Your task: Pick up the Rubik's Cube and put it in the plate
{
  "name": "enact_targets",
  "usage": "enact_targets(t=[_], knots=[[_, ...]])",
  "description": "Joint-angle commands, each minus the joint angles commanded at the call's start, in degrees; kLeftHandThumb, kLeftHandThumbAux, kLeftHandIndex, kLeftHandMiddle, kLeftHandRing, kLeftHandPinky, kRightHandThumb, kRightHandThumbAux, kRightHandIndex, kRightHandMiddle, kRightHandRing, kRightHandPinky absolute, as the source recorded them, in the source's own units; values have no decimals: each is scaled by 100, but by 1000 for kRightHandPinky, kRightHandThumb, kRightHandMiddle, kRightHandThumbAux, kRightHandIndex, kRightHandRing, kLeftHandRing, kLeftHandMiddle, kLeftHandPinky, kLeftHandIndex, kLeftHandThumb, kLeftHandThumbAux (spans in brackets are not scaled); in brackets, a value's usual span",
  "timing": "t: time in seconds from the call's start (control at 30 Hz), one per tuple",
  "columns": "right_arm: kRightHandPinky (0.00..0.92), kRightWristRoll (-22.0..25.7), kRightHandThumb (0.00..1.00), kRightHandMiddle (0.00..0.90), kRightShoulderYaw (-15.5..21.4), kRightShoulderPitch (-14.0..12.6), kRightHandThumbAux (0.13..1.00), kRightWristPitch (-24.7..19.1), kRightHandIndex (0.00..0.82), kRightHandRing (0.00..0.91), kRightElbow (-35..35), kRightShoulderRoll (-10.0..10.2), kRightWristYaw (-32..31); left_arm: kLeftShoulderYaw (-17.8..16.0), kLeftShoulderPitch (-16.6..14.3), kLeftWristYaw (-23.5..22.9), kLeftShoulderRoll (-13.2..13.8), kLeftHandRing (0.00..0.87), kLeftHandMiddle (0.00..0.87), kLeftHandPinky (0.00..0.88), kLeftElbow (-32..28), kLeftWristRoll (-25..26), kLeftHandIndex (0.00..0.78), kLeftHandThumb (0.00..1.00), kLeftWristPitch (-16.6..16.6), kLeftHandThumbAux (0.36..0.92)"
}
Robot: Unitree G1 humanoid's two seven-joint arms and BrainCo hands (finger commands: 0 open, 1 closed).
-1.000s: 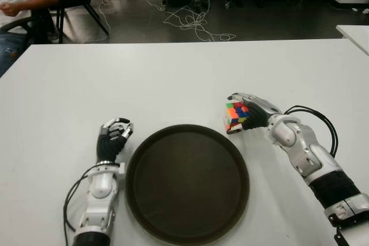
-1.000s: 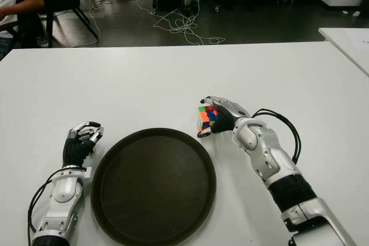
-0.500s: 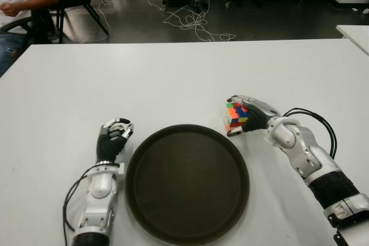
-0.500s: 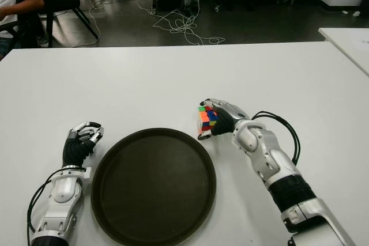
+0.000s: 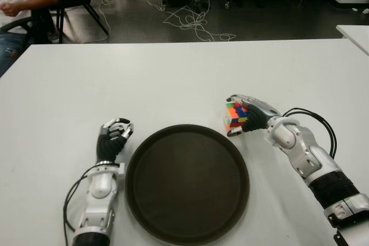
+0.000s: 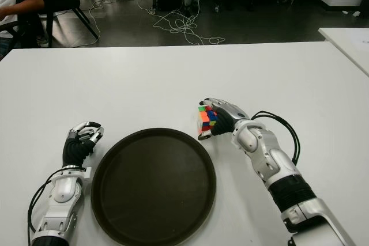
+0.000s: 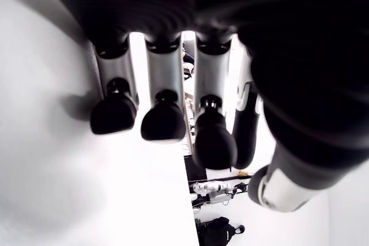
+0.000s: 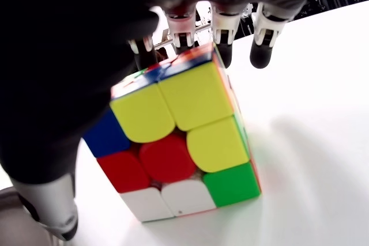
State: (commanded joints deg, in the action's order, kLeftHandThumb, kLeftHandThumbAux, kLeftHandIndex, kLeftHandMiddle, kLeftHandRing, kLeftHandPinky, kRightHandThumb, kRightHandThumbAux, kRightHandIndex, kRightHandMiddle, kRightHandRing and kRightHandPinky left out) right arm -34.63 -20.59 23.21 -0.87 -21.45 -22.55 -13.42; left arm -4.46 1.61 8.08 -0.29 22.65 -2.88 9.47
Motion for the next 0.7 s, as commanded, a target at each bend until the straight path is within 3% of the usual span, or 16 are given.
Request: enact_targets(t=[0.4,0.7], knots=[[0,42,0,0,16,-44,688,-125,0,0,25,57,56,16,87,-3,-27,811,805,774,-226,-26,444,707,-169,706],[0,58,0,0,17,-81,693,27,0,0,-37,53,192,0,30,58,-10,817,805,788,-46,-73,444,705,-62,707]])
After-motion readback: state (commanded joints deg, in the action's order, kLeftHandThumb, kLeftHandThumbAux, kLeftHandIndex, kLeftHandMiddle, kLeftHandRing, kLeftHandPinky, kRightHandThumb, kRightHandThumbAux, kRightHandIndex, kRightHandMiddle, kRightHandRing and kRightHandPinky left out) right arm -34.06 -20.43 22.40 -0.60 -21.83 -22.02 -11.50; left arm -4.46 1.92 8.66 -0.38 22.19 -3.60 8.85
